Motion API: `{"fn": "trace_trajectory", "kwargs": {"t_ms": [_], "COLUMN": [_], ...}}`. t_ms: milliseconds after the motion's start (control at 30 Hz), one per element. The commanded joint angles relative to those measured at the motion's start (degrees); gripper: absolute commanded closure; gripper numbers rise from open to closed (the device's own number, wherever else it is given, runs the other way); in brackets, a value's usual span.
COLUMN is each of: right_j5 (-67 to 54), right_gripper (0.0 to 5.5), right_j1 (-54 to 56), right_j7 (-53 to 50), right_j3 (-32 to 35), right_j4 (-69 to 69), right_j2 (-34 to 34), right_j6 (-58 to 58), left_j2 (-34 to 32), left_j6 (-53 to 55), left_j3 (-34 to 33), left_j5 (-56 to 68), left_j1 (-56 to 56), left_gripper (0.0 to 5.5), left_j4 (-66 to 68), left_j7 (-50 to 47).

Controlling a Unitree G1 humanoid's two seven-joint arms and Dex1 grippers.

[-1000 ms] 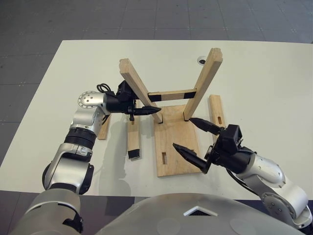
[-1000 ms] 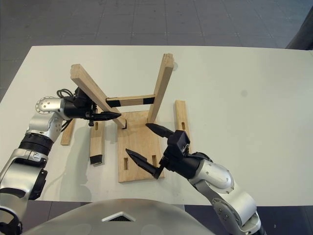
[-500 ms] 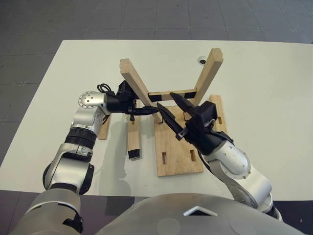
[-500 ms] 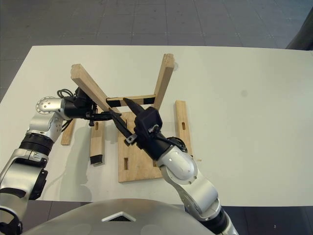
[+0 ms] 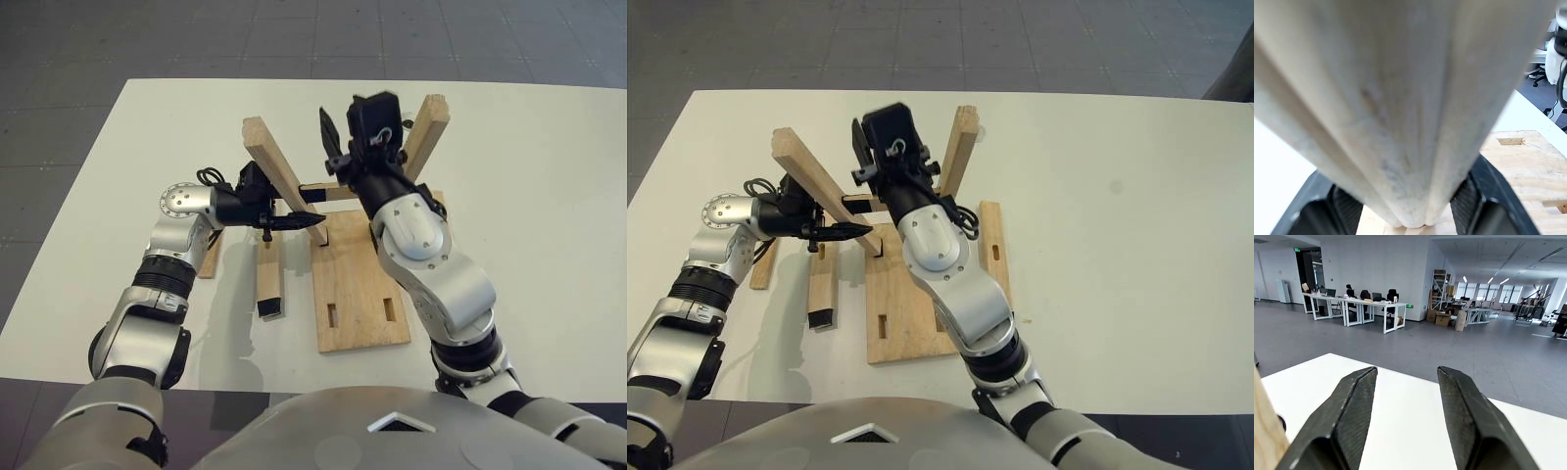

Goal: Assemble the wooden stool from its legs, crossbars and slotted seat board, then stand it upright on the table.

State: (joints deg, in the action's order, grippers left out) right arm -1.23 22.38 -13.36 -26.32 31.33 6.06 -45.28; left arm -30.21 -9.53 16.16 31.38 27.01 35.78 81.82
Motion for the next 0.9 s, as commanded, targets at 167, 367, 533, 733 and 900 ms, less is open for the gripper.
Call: {"fn": "trace_trajectory", "kwargs": {"t_ms": [167,367,533,733,900], "right_j5": [-1.9,-5.3,-6.6,-8.8,-14.4], "right_gripper": [3.25,3.25,3.25,3.25,3.25], "right_j1": [-8.1,-18.1,-19.1,-18.2,-16.8], "right_j7": [-1.7,-1.4,-2.2,-1.5,4.3], "right_j3": [3.3,0.1,-1.1,-2.8,-5.0], "right_j4": [-13.8,-16.8,-13.2,-9.1,3.1], "right_j2": [7.0,5.4,4.8,6.1,4.2], "right_j6": [-4.3,-5.1,-5.7,-5.2,8.1], "left_j2": [2.3,2.0,2.1,2.3,2.7], "left_j6": [3.0,3.1,2.9,2.8,2.7], "left_j3": [18.6,18.9,19.3,19.9,20.3], "left_j5": [-25.9,-25.8,-25.6,-25.7,-26.1], "left_j1": [-19.3,-20.2,-20.2,-20.0,-19.8], "left_gripper": [3.40,3.40,3.40,3.40,3.40], "left_j4": [11.9,10.8,11.2,11.8,12.7], "left_j7": [-12.4,-12.2,-12.4,-12.5,-12.6]}}
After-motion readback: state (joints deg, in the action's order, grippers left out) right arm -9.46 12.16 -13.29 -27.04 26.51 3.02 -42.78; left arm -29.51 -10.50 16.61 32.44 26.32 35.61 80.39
